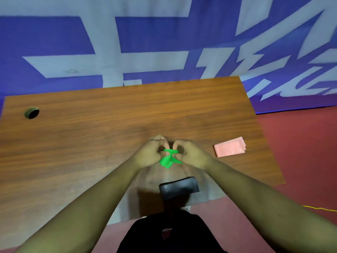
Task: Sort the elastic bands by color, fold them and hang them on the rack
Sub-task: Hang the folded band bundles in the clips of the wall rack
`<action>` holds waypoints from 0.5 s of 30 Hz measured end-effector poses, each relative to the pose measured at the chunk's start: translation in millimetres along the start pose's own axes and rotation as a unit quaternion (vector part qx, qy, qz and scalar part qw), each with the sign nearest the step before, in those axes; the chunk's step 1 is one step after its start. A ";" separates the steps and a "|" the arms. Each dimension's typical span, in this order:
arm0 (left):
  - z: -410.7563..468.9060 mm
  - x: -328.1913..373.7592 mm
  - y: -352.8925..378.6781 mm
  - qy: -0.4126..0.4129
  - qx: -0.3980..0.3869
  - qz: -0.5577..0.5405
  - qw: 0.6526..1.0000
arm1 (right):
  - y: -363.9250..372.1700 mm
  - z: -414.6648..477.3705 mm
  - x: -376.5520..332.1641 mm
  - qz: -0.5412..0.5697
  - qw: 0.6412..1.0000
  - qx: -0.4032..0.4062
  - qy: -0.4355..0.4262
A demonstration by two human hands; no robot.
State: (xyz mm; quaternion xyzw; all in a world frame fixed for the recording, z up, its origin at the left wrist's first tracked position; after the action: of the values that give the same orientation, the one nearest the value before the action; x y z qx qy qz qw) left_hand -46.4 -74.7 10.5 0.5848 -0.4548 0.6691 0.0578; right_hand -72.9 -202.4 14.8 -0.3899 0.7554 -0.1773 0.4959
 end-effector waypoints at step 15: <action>64.0 189.8 -161.8 0.083 0.022 0.102 0.991 | -202.3 -34.0 -135.0 0.145 0.979 0.065 -0.124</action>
State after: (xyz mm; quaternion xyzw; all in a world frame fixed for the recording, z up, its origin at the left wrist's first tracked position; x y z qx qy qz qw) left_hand 40.2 -110.5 250.3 0.4792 -0.4910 0.7274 0.0137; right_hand 8.0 -231.3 244.8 -0.2622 0.7234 -0.1022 0.6304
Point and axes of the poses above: each hand's wrist, its own z-axis towards the middle knuckle, its own y-axis out of the palm, x = y × z, the point moved 8 cm from there along z, towards the middle knuckle, and after that the axes turned 8 degrees about y, right-handed, at the moved point
